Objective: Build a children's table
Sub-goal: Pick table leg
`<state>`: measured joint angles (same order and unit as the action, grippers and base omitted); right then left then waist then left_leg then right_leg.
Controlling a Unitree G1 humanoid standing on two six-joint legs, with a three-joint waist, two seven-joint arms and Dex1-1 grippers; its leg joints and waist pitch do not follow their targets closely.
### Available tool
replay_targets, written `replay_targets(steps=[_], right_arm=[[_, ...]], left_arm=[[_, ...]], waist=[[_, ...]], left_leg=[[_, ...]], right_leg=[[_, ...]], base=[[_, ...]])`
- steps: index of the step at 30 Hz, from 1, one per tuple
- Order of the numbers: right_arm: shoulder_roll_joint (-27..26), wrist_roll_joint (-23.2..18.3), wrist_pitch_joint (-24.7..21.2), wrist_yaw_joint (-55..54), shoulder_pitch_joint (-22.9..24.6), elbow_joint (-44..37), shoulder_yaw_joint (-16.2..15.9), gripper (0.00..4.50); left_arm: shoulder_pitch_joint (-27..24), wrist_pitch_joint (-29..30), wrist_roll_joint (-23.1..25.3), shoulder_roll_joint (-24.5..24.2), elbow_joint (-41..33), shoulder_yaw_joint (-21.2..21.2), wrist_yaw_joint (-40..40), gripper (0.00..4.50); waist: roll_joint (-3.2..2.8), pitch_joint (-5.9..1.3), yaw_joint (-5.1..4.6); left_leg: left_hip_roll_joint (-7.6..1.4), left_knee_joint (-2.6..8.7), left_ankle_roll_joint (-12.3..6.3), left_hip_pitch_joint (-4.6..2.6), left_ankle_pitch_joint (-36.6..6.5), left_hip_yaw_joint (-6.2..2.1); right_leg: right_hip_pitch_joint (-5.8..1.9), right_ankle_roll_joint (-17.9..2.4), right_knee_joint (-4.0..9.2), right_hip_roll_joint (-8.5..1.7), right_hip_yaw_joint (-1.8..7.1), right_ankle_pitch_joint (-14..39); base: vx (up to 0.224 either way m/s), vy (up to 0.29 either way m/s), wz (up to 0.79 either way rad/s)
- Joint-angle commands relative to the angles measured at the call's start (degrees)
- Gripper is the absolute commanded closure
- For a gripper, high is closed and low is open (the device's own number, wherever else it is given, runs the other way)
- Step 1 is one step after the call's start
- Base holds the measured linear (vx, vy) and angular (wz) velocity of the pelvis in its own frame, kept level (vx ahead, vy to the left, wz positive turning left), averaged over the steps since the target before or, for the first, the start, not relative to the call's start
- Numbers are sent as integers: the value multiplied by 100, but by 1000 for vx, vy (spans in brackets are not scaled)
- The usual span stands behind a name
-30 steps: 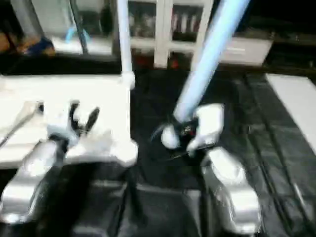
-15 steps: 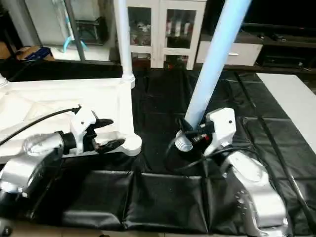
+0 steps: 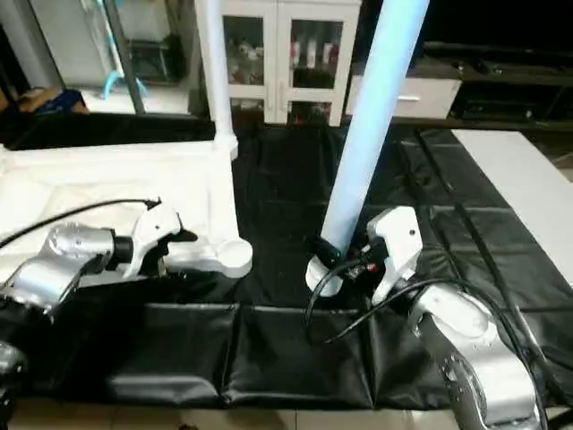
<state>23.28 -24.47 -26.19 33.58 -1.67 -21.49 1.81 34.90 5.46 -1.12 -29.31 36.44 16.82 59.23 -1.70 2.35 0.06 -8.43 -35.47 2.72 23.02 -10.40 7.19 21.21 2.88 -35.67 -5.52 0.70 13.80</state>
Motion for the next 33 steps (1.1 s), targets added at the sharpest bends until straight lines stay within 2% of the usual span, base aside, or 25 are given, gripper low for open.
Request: replay_targets(steps=[1,2,3,5,6,10,12,15,16,17,20,23,27,33], right_arm=[[62,-97,-58,41,18,-166,54,269],[69,-108,-78,50,9,-171,48,269],[69,-108,-92,67,2,-172,46,269],[83,-122,-110,85,-4,-174,45,269],[92,-132,-111,83,1,-178,45,269],[105,-152,-132,92,1,-190,38,269],[107,-167,-143,101,-4,-194,29,269],[110,-198,-163,142,-42,-171,32,269],[107,-204,-173,147,-55,-168,35,269],[103,-206,-183,152,-71,-161,42,269],[111,-232,-189,148,-98,-136,52,269],[111,-250,-199,146,-117,-133,50,269],[125,-259,-202,170,-138,-114,69,269],[101,-247,-213,182,-181,-96,56,269]], left_arm=[[208,-152,151,9,291,102,35,37],[254,-181,177,13,379,138,75,52],[281,-162,185,23,438,142,126,59],[354,-228,242,39,609,163,218,72],[377,-247,262,39,671,171,258,82],[432,-269,360,-28,866,235,392,100],[450,-298,390,-53,941,246,438,136],[490,-252,396,-119,1048,253,616,145],[495,-231,395,-140,1051,257,656,145],[503,-239,414,-161,1067,264,716,172],[521,-301,446,-176,1137,241,786,183],[518,-300,459,-197,1137,210,813,216],[472,-266,534,-354,1052,248,917,236],[383,-314,504,-448,940,175,995,292]], waist=[[25,-247,-14],[43,-251,-8],[36,-253,-10],[34,-260,-13],[60,-268,-11],[61,-267,6],[80,-272,6],[75,-276,21],[124,-278,20],[110,-279,35],[112,-284,38],[115,-287,70],[126,-306,100],[138,-328,112]], left_leg=[[-257,623,385,-234,-3173,-80],[-263,624,372,-228,-3128,-80],[-268,631,371,-215,-3085,-79],[-278,661,373,-177,-2969,-84],[-280,662,339,-161,-2856,-74],[-293,646,280,-178,-2700,-27],[-308,655,260,-154,-2565,10],[-321,644,248,-186,-2521,40],[-326,640,214,-176,-2449,61],[-330,638,177,-179,-2374,70],[-345,630,146,-175,-2190,98],[-358,603,95,-206,-2136,146],[-362,604,66,-170,-1752,176],[-362,572,-22,-171,-1409,213]], right_leg=[[54,-931,591,-200,22,2278],[47,-912,587,-212,27,2314],[38,-912,585,-212,28,2278],[11,-950,541,-194,16,1975],[-2,-972,525,-196,20,1844],[21,-1009,540,-212,31,1813],[15,-1015,523,-198,26,1671],[42,-1063,516,-188,34,1543],[33,-1094,508,-182,35,1425],[31,-1100,500,-191,37,1432],[26,-1154,484,-181,37,1195],[51,-1186,496,-187,48,1242],[13,-1164,461,-170,41,932],[-1,-1230,422,-152,34,568]], base=[[0,0,0],[0,0,0],[0,0,0],[0,0,0],[0,0,0],[0,0,0],[0,0,0],[0,0,0],[0,0,0],[0,0,0],[0,0,0],[0,0,0],[0,0,0],[0,0,0]])
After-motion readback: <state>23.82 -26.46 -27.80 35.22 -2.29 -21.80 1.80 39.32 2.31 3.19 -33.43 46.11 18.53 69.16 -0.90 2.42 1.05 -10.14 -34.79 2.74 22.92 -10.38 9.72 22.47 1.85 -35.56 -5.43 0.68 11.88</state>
